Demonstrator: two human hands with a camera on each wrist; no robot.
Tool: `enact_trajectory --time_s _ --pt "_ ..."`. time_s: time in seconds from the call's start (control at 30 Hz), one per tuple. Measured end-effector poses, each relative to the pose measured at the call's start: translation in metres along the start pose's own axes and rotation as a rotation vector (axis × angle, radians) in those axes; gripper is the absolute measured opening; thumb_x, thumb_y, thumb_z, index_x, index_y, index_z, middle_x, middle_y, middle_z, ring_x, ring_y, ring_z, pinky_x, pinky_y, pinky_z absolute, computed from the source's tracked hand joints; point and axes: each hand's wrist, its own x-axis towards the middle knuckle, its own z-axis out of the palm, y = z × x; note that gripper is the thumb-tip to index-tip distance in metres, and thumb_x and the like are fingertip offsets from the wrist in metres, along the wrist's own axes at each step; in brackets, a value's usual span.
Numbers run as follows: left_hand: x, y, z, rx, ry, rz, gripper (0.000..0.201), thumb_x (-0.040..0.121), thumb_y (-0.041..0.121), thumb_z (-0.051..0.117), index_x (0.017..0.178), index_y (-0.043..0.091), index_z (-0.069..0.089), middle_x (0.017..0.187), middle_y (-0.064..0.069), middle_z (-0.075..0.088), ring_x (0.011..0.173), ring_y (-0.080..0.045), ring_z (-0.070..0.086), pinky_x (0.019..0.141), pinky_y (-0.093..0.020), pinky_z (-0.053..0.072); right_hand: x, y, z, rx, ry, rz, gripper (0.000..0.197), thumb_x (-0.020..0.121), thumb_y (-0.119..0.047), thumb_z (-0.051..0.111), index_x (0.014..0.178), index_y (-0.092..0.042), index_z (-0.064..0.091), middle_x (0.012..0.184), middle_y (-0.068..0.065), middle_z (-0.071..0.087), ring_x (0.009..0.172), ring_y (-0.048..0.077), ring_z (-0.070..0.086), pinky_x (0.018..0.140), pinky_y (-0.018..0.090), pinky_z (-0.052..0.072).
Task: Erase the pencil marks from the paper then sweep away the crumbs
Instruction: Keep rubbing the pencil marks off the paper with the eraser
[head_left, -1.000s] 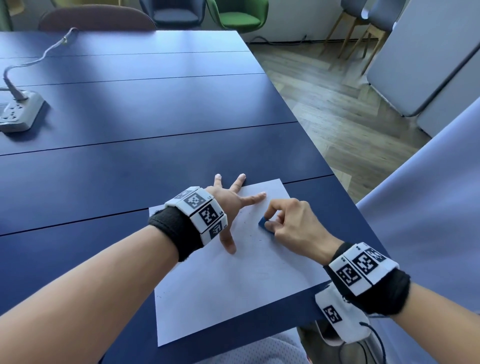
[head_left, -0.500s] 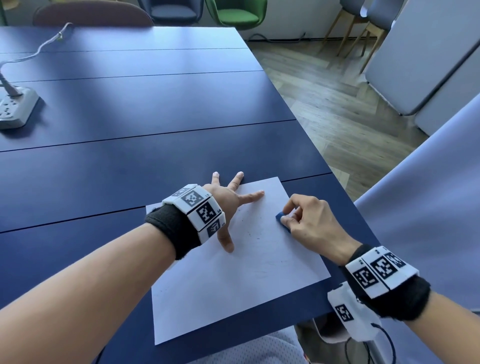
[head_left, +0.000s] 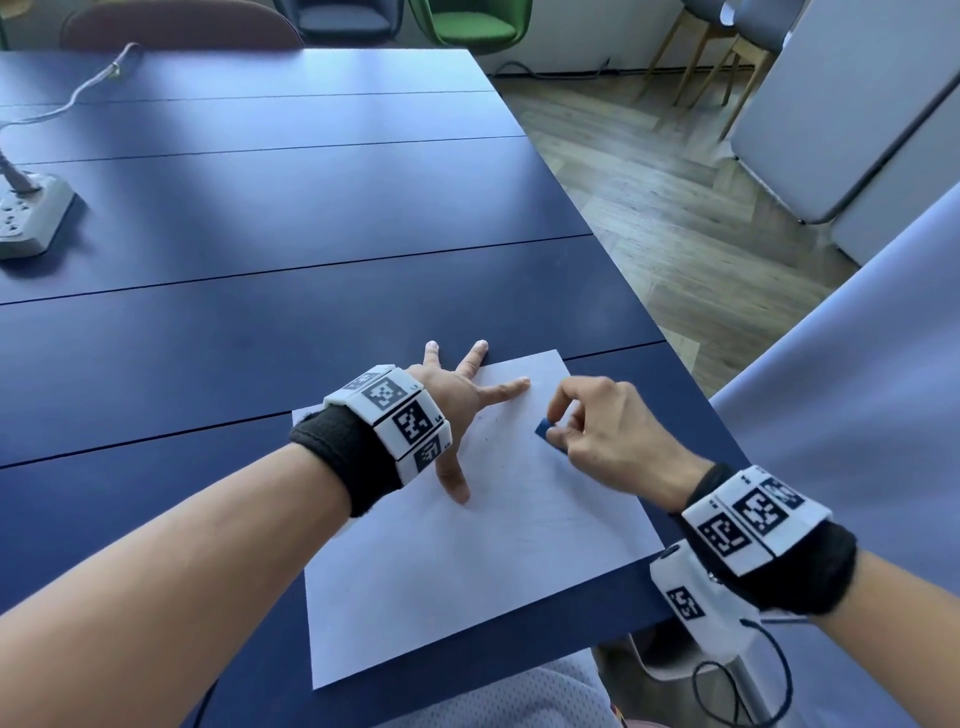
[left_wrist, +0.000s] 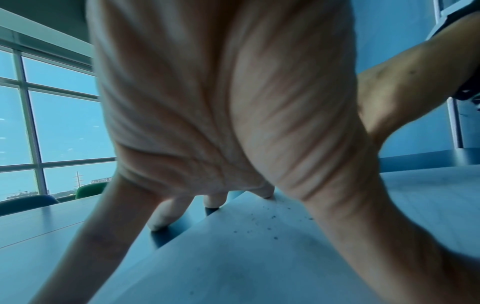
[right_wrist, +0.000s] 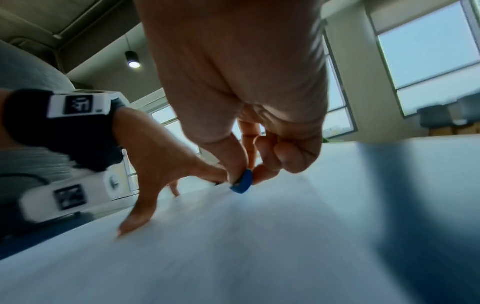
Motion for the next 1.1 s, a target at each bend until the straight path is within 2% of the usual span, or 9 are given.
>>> enact_trajectory --time_s 0.13,0.27,0.4,0.53,0.6,0.7,0.87,1.0,1.1 --pt "0.002 -0.001 0.000 -0.005 -0.013 0.001 0.142 0.050 0.063 0.088 0.137 0.063 -0.025 0.154 0.006 -0.038 0.142 -0.049 -0.020 0.105 -0.063 0.036 0.012 -0.008 -0.012 0.015 -0.040 -0.066 0.006 0.082 -0.011 0.067 0.085 -0.016 0.065 0.066 0.003 0.066 0.053 0.009 0.057 0.052 0.018 0.041" --pt "0.001 0.000 -0.002 -0.011 -0.014 0.010 0.142 0.050 0.060 0.089 0.140 0.062 -0.022 0.155 0.005 -0.037 0.142 -0.050 -0.020 0.106 -0.065 0.033 0.017 -0.007 -0.003 0.026 -0.078 -0.048 0.007 0.081 -0.007 0.068 0.082 -0.013 0.069 0.064 -0.002 0.061 0.054 0.008 0.053 0.055 0.020 0.041" --pt "0.001 -0.001 0.001 0.002 0.009 0.010 0.143 0.050 0.061 0.089 0.139 0.062 -0.023 0.156 0.005 -0.036 0.142 -0.053 -0.016 0.105 -0.063 0.035 0.005 -0.011 0.006 -0.005 -0.212 -0.102 0.008 0.081 -0.006 0.068 0.081 -0.014 0.069 0.060 -0.007 0.054 0.050 0.004 0.048 0.051 0.014 0.038" --pt "0.002 -0.001 0.001 0.009 0.017 0.011 0.143 0.049 0.061 0.089 0.140 0.063 -0.022 0.156 0.005 -0.035 0.143 -0.051 -0.015 0.103 -0.061 0.039 0.022 -0.006 -0.002 -0.013 -0.109 -0.096 0.014 0.079 -0.003 0.067 0.078 -0.017 0.070 0.061 -0.010 0.056 0.051 -0.002 0.051 0.052 0.013 0.037" --pt "0.002 -0.001 0.001 0.000 0.012 0.013 0.143 0.049 0.060 0.089 0.139 0.063 -0.022 0.156 0.005 -0.036 0.143 -0.051 -0.016 0.104 -0.062 0.038 0.017 -0.005 0.001 0.009 -0.128 -0.101 0.014 0.079 -0.003 0.067 0.078 -0.016 0.070 0.061 -0.009 0.058 0.051 0.000 0.051 0.052 0.014 0.040" --pt "0.002 -0.001 0.001 -0.003 0.009 0.010 0.143 0.049 0.060 0.089 0.139 0.063 -0.022 0.155 0.006 -0.037 0.142 -0.051 -0.017 0.106 -0.063 0.034 0.003 -0.012 0.009 -0.019 -0.280 -0.174 0.015 0.080 -0.002 0.067 0.076 -0.017 0.069 0.061 -0.007 0.055 0.051 0.003 0.049 0.051 0.013 0.038" --pt "0.002 -0.001 -0.001 -0.001 -0.015 0.009 0.140 0.050 0.060 0.089 0.137 0.066 -0.021 0.155 0.006 -0.037 0.142 -0.051 -0.017 0.103 -0.067 0.035 0.026 -0.010 0.004 0.019 -0.126 -0.128 0.017 0.078 0.000 0.067 0.077 -0.017 0.071 0.062 -0.006 0.060 0.053 0.001 0.053 0.053 0.013 0.041" --pt "0.002 -0.001 0.000 0.010 -0.009 0.005 0.143 0.050 0.062 0.088 0.139 0.062 -0.023 0.154 0.005 -0.038 0.141 -0.052 -0.018 0.106 -0.064 0.033 0.004 -0.018 0.015 0.035 -0.310 -0.203 0.021 0.079 0.001 0.067 0.073 -0.019 0.068 0.065 0.002 0.060 0.055 0.008 0.049 0.052 0.018 0.042" --pt "0.001 -0.002 -0.001 0.012 -0.022 0.009 0.139 0.050 0.063 0.087 0.138 0.064 -0.021 0.154 0.006 -0.038 0.142 -0.051 -0.018 0.105 -0.066 0.034 0.023 -0.017 0.011 0.022 -0.242 -0.184 0.016 0.078 0.000 0.068 0.078 -0.016 0.071 0.067 0.003 0.063 0.056 0.008 0.052 0.053 0.014 0.041"
